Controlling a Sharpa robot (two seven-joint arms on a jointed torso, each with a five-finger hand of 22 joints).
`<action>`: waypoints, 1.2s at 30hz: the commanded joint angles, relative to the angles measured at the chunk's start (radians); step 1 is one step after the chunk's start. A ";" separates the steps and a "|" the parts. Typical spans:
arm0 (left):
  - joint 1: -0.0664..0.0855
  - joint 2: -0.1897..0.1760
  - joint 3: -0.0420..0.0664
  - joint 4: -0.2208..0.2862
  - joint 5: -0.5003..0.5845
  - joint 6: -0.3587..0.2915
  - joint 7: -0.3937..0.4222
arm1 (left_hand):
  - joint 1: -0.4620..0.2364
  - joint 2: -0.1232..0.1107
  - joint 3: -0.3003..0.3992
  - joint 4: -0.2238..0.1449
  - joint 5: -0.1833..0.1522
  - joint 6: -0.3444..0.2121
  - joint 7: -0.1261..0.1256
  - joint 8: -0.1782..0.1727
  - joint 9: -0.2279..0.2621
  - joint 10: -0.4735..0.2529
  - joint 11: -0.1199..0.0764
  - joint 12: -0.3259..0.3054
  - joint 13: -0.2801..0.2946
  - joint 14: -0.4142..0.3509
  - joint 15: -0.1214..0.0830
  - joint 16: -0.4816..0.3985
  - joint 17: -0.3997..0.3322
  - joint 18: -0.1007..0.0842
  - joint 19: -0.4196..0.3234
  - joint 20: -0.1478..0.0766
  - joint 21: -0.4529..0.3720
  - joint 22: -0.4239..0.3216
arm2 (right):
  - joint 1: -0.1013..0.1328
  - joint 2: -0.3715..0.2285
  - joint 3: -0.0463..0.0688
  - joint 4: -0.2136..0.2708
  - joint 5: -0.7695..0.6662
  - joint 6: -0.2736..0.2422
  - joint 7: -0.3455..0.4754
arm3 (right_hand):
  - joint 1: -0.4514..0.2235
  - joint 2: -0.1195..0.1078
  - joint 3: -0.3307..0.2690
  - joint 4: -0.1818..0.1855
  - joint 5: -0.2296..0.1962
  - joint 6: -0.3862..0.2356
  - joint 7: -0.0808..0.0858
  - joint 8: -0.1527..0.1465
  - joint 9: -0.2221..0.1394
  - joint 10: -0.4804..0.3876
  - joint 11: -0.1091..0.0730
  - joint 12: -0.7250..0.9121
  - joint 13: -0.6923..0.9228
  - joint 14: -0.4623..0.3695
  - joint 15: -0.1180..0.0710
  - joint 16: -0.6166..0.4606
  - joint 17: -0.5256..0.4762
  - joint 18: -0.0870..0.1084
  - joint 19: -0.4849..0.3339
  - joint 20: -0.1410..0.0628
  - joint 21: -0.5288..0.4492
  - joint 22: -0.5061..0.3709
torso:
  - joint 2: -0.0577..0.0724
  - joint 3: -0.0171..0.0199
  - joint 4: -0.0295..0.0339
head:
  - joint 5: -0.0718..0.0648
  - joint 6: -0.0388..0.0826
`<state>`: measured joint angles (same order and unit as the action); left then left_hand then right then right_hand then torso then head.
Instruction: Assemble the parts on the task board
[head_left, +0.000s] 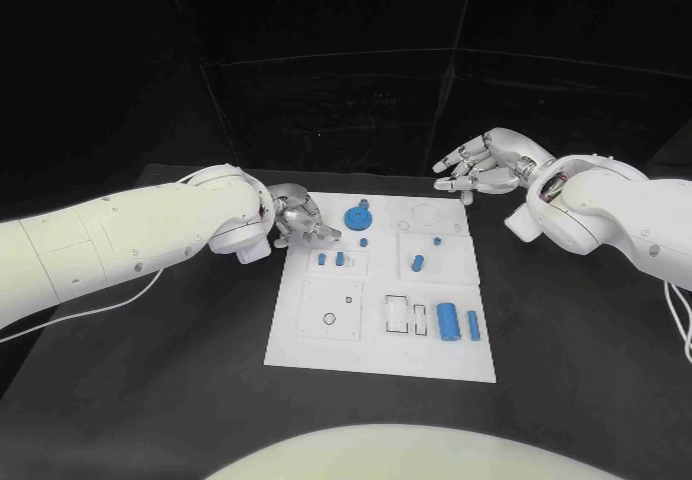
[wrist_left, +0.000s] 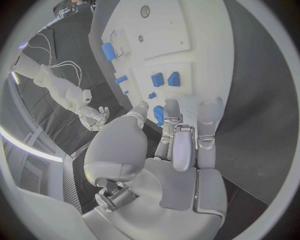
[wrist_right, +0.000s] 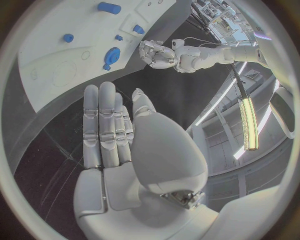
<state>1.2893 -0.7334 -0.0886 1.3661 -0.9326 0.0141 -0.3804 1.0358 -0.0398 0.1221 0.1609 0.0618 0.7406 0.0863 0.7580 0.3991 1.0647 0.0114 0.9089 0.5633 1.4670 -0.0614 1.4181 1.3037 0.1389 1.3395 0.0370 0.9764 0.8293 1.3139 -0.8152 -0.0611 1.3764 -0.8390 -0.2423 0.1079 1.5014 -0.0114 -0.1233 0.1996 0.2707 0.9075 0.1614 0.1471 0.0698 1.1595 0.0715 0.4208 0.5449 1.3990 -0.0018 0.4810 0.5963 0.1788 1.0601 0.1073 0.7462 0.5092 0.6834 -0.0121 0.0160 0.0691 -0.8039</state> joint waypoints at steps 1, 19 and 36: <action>0.002 0.004 0.000 -0.003 0.096 -0.143 0.202 | 0.070 0.010 0.002 -0.028 0.006 -0.036 0.026 -0.024 -0.021 -0.062 0.024 -0.039 -0.026 -0.036 0.021 -0.115 -0.115 0.033 -0.082 0.019 -0.172 -0.181 | 0.002 0.001 0.001 -0.001 -0.001 0.005 0.010 | -0.002 0.009 -0.002 0.006 0.004 -0.006 0.001 0.004 0.000 -0.001 0.002 -0.007 0.001 0.004 0.000 -0.005 0.001 0.004 0.004 0.000 -0.007 -0.001 | 0.000 0.0000 0.0002 | -0.003 0.005; -0.015 0.120 -0.037 -0.101 -0.331 -0.239 0.501 | 0.285 -0.040 0.195 -0.221 -0.010 0.067 0.075 -0.288 -0.259 -0.206 0.086 -0.334 -0.330 -0.117 0.072 -0.216 -0.301 0.044 -0.085 0.074 -0.298 -0.281 | 0.002 0.011 0.001 -0.006 -0.002 0.004 0.014 | -0.002 0.010 -0.003 0.007 0.005 -0.006 0.001 0.004 0.000 -0.002 0.002 -0.007 0.001 0.004 0.000 -0.007 0.002 0.004 0.005 0.000 -0.008 -0.002 | 0.001 -0.0003 -0.0022 | -0.024 0.032; -0.025 0.211 -0.042 -0.206 -0.515 -0.115 0.474 | 0.259 -0.060 0.192 -0.248 -0.008 0.166 0.063 -0.400 -0.333 -0.162 0.079 -0.413 -0.453 0.009 0.065 -0.043 -0.110 0.016 0.049 0.063 -0.103 -0.093 | 0.002 0.018 0.001 -0.007 -0.005 0.003 0.015 | 0.000 0.011 -0.002 0.007 0.006 -0.006 0.000 0.005 0.000 -0.002 0.002 -0.007 0.002 0.004 0.000 -0.008 0.003 0.004 0.005 0.000 -0.009 -0.002 | 0.002 -0.0003 -0.0027 | -0.032 0.033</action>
<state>1.2638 -0.5248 -0.1310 1.1638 -1.3880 -0.1526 0.0816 1.3027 -0.0949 0.3151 -0.0831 0.0548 0.9031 0.1499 0.3594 0.0667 0.8977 0.0904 0.4990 0.1101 1.4619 0.0038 1.3713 1.1928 0.1625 1.3853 0.1000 0.8727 0.7356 1.3135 -0.7983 -0.0612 1.3692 -0.8415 -0.2422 0.1119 1.5014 -0.0114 -0.1261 0.2023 0.2707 0.9075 0.1615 0.1471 0.0698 1.1595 0.0715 0.4208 0.5456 1.3990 -0.0018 0.4762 0.5981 0.1788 1.0601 0.1073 0.7422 0.5085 0.6849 -0.0118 0.0127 0.0379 -0.7690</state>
